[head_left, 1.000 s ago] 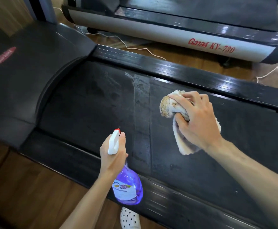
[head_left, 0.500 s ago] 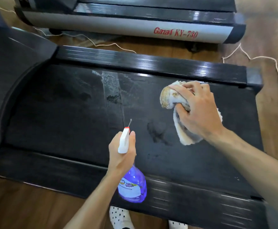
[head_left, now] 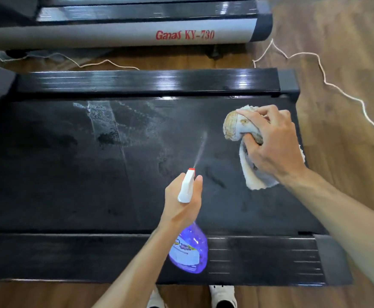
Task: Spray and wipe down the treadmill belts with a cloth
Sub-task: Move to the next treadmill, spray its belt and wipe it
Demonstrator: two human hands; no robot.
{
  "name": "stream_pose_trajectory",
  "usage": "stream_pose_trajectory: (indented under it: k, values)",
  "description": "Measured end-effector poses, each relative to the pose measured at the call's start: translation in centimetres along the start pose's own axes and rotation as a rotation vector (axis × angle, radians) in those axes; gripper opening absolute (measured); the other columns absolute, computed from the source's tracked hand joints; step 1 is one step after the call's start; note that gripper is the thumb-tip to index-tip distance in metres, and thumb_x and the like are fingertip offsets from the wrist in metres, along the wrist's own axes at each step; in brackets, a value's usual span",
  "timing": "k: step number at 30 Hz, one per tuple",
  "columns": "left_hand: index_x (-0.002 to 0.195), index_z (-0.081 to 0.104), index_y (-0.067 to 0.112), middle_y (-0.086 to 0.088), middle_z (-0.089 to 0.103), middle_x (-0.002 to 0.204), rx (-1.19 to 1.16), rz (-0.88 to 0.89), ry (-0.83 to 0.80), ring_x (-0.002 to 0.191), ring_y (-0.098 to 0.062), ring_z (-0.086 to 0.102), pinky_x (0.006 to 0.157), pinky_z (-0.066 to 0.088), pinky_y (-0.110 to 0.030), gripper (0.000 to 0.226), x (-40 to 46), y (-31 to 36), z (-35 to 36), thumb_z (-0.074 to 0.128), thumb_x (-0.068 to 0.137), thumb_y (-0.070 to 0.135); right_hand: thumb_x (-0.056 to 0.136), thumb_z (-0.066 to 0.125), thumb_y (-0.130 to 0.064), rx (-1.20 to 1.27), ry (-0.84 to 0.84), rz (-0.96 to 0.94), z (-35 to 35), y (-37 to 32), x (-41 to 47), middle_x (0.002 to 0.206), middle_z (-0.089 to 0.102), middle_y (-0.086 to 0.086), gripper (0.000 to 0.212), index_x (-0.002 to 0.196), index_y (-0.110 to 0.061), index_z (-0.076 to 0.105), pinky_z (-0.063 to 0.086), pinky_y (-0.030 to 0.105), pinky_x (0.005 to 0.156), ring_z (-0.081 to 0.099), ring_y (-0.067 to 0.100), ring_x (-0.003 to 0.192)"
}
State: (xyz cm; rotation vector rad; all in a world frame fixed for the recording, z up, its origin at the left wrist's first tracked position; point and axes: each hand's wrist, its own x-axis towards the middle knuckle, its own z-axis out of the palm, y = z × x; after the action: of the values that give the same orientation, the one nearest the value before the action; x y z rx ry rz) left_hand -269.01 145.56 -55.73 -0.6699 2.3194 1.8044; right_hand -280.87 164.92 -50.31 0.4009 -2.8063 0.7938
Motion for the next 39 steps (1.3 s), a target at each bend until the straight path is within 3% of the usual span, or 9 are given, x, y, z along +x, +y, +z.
stream_pose_trajectory:
  k: [5,8,12,16,20,27,31,39]
  values:
    - [0.072,0.035,0.011,0.011,0.034,0.061,0.055,0.007,-0.102,0.062,-0.015,0.035,0.066,0.053,-0.062,0.045,-1.0,0.2,5.1,0.059,0.1,0.037,0.086,0.046,-0.032,-0.041,0.016,0.021,-2.3,4.2,-1.2,0.124,0.059,0.004,0.051,0.132,-0.028,0.067,0.046,0.054,0.089,0.051,0.035,0.106]
    - [0.074,0.04,0.012,0.011,0.036,0.064,0.056,-0.011,-0.163,0.063,-0.015,0.036,0.069,0.053,-0.063,0.044,-1.6,0.1,7.9,0.058,0.095,0.047,0.085,0.044,-0.032,-0.057,0.027,0.049,-3.6,6.5,-2.0,0.124,0.059,0.003,0.053,0.133,-0.028,0.067,0.046,0.051,0.087,0.05,0.033,0.106]
    - [0.077,0.042,0.011,0.011,0.035,0.063,0.087,-0.044,-0.213,0.062,-0.016,0.034,0.069,0.054,-0.063,0.041,-2.7,-1.5,10.6,0.056,0.097,0.045,0.085,0.048,-0.03,-0.081,0.007,0.076,-4.8,9.6,-3.3,0.124,0.059,0.002,0.052,0.133,-0.029,0.067,0.044,0.048,0.089,0.049,0.032,0.108]
    - [0.071,0.038,0.019,0.011,0.036,0.061,0.096,-0.061,-0.17,0.062,-0.016,0.034,0.066,0.052,-0.063,0.041,-4.1,-3.9,11.1,0.058,0.099,0.04,0.085,0.048,-0.031,-0.099,-0.036,0.065,-4.8,11.0,-4.7,0.123,0.059,0.003,0.051,0.131,-0.029,0.067,0.044,0.048,0.087,0.048,0.03,0.107]
    - [0.077,0.045,0.018,0.012,0.039,0.065,0.088,-0.085,-0.119,0.064,-0.015,0.037,0.068,0.052,-0.063,0.038,-5.0,-6.3,9.9,0.055,0.095,0.049,0.085,0.045,-0.035,-0.095,-0.117,0.03,-3.0,10.4,-5.7,0.122,0.059,0.003,0.052,0.131,-0.03,0.067,0.045,0.049,0.087,0.049,0.031,0.107]
    - [0.081,0.049,0.01,0.004,0.042,0.068,-0.022,-0.15,0.074,0.064,-0.016,0.042,0.067,0.054,-0.061,0.044,-6.6,-10.8,4.0,0.058,0.094,0.051,0.085,0.044,-0.035,-0.053,-0.234,-0.077,3.3,3.3,-6.7,0.124,0.059,0.0,0.053,0.132,-0.032,0.067,0.043,0.046,0.087,0.05,0.03,0.107]
    - [0.077,0.048,0.017,0.003,0.047,0.069,-0.026,-0.123,0.201,0.069,-0.031,0.052,0.069,0.055,-0.061,0.041,-6.9,-13.1,-1.6,0.057,0.094,0.053,0.086,0.044,-0.034,-0.01,-0.272,-0.145,7.9,-2.8,-7.0,0.126,0.059,-0.001,0.052,0.133,-0.034,0.066,0.043,0.045,0.087,0.049,0.029,0.108]
    - [0.073,0.046,0.019,0.011,0.045,0.063,-0.087,-0.122,0.417,0.062,-0.013,0.047,0.068,0.056,-0.059,0.036,-5.9,-16.9,-14.1,0.059,0.099,0.041,0.088,0.05,-0.029,0.092,-0.313,-0.254,17.7,-15.6,-8.8,0.127,0.058,-0.001,0.048,0.133,-0.034,0.065,0.042,0.047,0.089,0.049,0.031,0.109]
